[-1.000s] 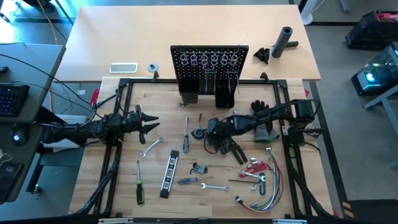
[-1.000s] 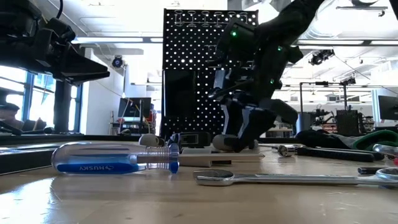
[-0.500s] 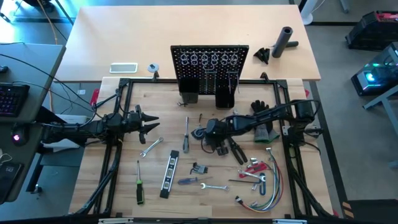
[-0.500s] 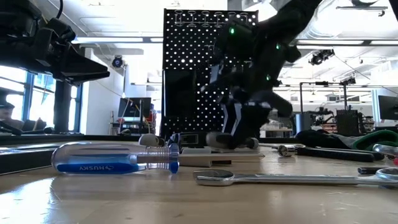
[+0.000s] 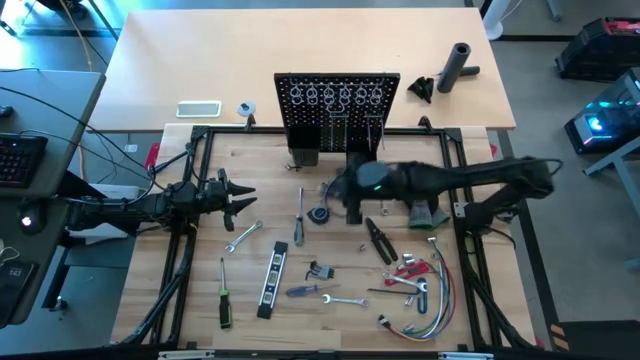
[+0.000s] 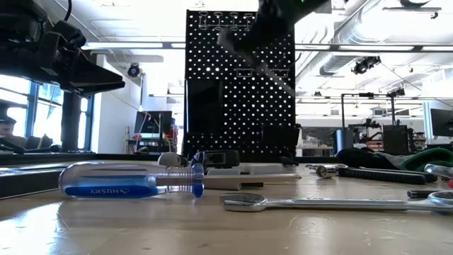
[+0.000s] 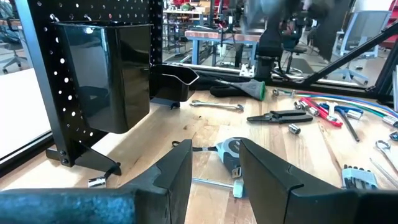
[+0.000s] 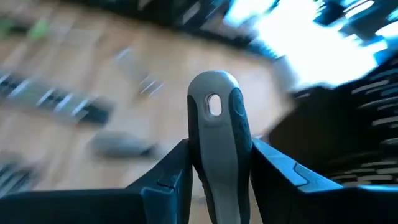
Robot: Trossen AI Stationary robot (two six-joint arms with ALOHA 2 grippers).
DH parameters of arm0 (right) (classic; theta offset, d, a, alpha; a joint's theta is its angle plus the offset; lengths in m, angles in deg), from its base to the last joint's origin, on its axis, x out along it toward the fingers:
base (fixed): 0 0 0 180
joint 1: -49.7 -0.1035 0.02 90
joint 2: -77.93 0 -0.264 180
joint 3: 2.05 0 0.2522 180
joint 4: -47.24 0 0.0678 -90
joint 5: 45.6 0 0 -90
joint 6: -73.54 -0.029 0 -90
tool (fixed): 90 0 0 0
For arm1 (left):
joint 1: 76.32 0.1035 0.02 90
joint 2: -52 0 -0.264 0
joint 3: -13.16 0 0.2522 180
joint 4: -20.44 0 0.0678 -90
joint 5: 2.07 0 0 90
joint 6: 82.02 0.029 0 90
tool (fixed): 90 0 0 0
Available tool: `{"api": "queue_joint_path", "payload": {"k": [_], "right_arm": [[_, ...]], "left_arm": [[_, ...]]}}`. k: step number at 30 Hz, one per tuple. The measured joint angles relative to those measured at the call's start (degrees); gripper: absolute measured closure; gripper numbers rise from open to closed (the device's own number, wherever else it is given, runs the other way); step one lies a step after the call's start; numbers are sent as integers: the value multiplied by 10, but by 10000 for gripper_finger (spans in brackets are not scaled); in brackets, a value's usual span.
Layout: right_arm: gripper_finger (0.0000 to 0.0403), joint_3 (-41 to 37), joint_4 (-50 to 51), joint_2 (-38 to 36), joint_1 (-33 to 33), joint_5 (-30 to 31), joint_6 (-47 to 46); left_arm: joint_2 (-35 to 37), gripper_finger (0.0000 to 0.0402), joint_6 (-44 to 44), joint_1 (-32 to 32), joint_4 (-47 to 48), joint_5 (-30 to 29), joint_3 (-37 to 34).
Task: Hang tools onto peg board
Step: Hang the right gray screwdriver on the peg board
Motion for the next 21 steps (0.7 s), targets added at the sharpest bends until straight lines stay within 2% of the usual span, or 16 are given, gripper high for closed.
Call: {"api": "queue_joint_path", "payload": {"k": [4,7,10,13,17,21], "right_arm": [[284,3,-71,-81,5,80,33],[284,3,-136,-135,18,84,67],[284,3,-213,-176,38,69,94],[284,3,-280,-198,74,19,92],[284,3,-365,-195,127,-53,65],[284,3,-419,-167,173,-93,42]], "left_arm": [[0,276,0,0,0,0,0],[0,276,0,0,0,0,0],[0,276,0,0,0,0,0],[0,276,0,0,0,0,0],[0,276,0,0,0,0,0],[0,276,0,0,0,0,0]]}}
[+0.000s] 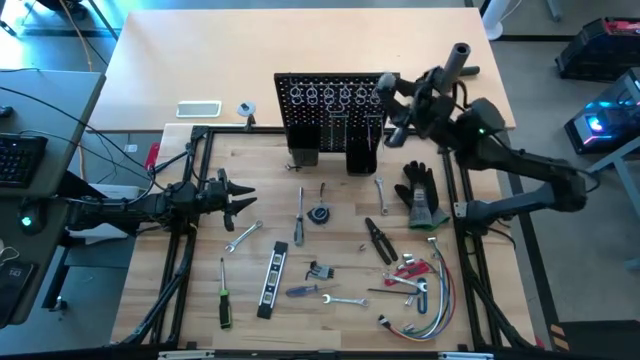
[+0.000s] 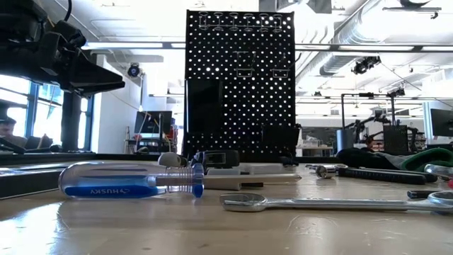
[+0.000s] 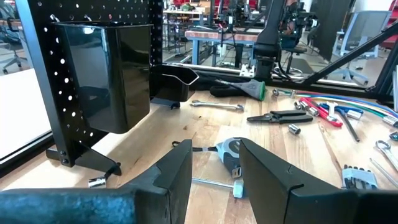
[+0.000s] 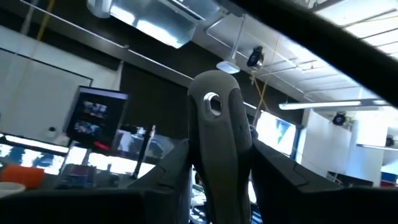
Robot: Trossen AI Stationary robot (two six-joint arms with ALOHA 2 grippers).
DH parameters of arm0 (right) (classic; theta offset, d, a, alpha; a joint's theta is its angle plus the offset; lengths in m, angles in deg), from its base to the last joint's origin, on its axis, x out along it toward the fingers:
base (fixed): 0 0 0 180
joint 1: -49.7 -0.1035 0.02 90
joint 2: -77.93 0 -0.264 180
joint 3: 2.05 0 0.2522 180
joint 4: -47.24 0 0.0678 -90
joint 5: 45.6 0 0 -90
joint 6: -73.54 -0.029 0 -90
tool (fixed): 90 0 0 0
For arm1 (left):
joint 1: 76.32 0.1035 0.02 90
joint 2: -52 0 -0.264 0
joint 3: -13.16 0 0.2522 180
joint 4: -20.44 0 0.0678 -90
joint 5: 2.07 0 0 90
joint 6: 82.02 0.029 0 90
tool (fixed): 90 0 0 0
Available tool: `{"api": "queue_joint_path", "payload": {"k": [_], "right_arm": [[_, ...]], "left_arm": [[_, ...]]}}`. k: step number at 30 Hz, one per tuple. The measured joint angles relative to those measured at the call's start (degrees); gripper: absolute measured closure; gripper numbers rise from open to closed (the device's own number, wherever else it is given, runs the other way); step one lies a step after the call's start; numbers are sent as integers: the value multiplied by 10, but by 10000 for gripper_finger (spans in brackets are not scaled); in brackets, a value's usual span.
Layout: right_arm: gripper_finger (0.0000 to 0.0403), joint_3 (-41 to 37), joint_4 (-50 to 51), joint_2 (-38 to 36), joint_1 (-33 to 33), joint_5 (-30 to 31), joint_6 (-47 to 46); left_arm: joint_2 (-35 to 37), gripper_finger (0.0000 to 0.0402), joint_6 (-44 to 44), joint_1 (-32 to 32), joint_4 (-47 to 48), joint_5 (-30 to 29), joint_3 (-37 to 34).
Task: Hang tools onto peg board
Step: Hang the right gray screwdriver on the peg board
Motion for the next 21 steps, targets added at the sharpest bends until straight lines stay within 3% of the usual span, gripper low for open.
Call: {"api": "queue_joint_path", "payload": {"k": [10,21], "right_arm": [[284,0,-56,20,52,-39,-54],[284,58,63,14,51,-30,-37]], "left_arm": [[0,276,0,0,0,0,0],[0,276,0,0,0,0,0]]}}
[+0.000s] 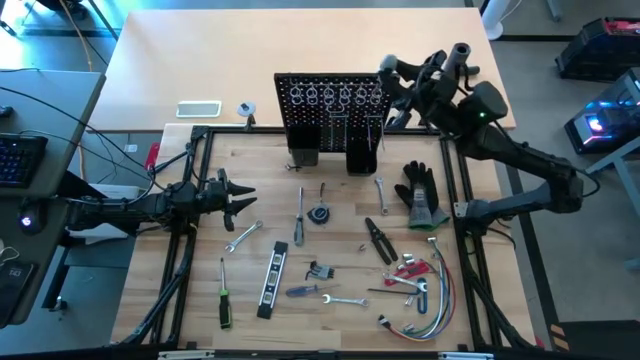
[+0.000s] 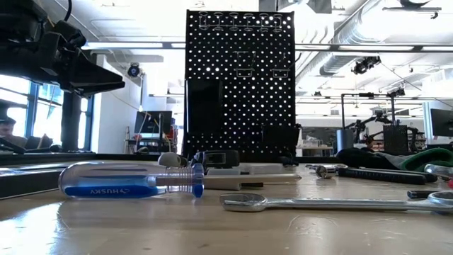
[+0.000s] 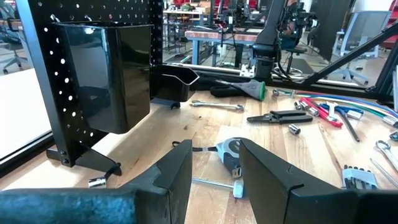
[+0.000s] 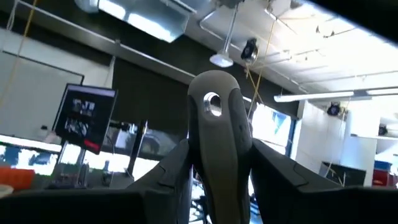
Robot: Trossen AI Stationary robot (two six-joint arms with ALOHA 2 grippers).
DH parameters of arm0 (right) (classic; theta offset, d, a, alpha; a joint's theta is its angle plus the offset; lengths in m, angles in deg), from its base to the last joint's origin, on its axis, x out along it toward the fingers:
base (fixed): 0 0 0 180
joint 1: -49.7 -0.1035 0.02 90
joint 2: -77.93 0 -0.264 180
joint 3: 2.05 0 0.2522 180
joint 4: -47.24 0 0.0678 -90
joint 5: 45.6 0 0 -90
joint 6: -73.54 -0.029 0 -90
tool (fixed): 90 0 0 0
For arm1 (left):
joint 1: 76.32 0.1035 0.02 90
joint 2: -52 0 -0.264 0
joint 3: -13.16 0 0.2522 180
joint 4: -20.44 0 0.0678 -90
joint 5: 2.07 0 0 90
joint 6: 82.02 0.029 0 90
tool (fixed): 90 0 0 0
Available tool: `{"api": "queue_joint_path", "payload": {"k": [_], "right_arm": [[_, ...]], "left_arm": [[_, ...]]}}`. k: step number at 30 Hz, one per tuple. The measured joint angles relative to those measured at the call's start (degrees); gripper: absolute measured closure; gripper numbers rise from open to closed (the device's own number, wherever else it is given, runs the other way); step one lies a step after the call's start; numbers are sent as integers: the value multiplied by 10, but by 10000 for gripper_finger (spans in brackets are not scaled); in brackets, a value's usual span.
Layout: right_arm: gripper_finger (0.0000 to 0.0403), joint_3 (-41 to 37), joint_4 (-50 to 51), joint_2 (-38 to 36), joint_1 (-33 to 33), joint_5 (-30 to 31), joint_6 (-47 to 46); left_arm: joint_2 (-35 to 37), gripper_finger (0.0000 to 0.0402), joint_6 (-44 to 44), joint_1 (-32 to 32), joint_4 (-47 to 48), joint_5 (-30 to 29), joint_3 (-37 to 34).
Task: Hang tools onto peg board
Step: Hang the right gray screwdriver on the peg board
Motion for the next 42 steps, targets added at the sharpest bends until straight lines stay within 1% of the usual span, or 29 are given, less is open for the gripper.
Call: {"api": "queue_joint_path", "payload": {"k": [4,6,14,20,27,30,32,35,37,39,42], "right_arm": [[284,0,33,0,0,24,10],[284,0,47,1,0,25,14],[284,0,50,17,6,25,21],[284,0,62,34,17,25,0],[284,0,63,34,19,25,-2],[284,0,65,34,19,37,-2],[274,0,75,34,19,57,-2],[238,0,92,34,19,85,-1],[225,0,101,33,19,93,-1],[222,0,111,33,19,95,0],[232,0,124,33,19,95,0]], "left_arm": [[0,276,0,0,0,0,0],[0,276,0,0,0,0,0],[0,276,0,0,0,0,0],[0,276,0,0,0,0,0],[0,276,0,0,0,0,0],[0,276,-1,0,0,0,0],[0,276,-1,0,0,0,0],[0,276,-2,0,0,0,0],[0,276,-2,0,0,0,0],[0,276,-2,0,0,0,0],[0,276,-2,0,0,0,0]]}}
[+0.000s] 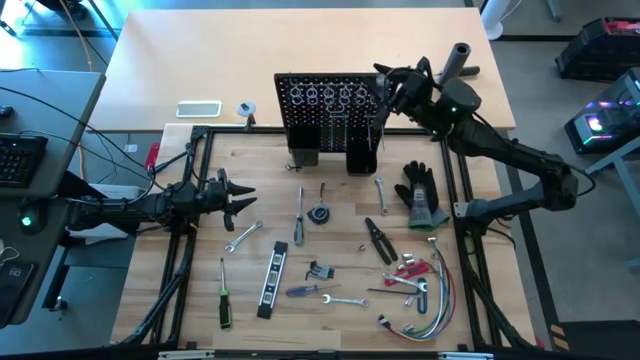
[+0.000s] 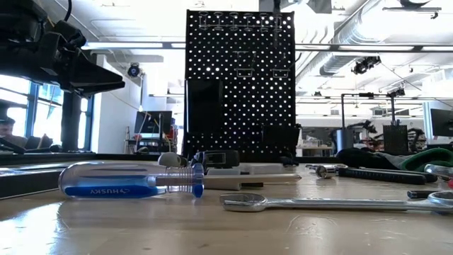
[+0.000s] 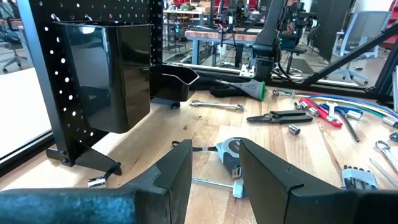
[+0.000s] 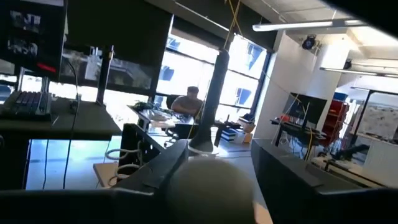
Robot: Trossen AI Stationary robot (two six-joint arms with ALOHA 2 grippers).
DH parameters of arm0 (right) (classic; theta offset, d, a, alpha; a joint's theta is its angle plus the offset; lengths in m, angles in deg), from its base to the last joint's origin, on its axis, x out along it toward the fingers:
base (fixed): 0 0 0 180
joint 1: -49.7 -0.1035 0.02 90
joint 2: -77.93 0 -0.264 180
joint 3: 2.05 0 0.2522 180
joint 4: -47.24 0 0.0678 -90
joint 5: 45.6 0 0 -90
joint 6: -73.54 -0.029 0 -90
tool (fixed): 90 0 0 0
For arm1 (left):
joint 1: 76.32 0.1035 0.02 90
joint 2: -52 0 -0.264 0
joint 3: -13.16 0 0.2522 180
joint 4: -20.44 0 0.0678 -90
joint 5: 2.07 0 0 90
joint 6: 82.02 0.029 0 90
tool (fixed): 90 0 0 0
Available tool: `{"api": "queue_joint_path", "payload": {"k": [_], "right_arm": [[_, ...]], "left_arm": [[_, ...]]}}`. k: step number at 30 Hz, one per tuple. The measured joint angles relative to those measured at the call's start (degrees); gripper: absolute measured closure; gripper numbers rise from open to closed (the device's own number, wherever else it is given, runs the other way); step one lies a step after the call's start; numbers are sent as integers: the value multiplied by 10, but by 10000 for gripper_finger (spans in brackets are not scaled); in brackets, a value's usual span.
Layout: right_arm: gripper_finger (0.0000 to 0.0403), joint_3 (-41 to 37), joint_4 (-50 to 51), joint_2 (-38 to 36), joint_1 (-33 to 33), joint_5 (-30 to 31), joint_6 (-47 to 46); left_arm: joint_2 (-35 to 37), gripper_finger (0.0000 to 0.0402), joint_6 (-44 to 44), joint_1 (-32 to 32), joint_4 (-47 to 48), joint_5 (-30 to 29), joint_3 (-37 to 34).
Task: Hang tools onto peg board
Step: Hang the right gray screwdriver on the peg board, then hang the gray screwdriver on the peg board
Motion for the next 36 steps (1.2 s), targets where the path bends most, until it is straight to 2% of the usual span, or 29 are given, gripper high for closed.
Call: {"api": "queue_joint_path", "payload": {"k": [6,14,17,21,23,27,36], "right_arm": [[254,0,33,-20,-7,8,24],[244,0,68,-84,-42,57,72],[235,0,85,-111,-61,68,82],[224,0,119,-142,-91,63,81],[222,0,142,-152,-108,57,77],[221,0,209,-159,-149,50,74],[221,0,325,-147,-229,44,20]], "left_arm": [[0,276,0,0,0,0,0],[0,276,-16,0,-6,6,0],[0,276,-38,0,-6,43,0],[0,276,-59,-1,10,131,0],[-4,276,-81,-5,8,156,0],[-23,276,-100,-23,-8,158,0],[-137,276,-7,-76,-94,126,16]]}}
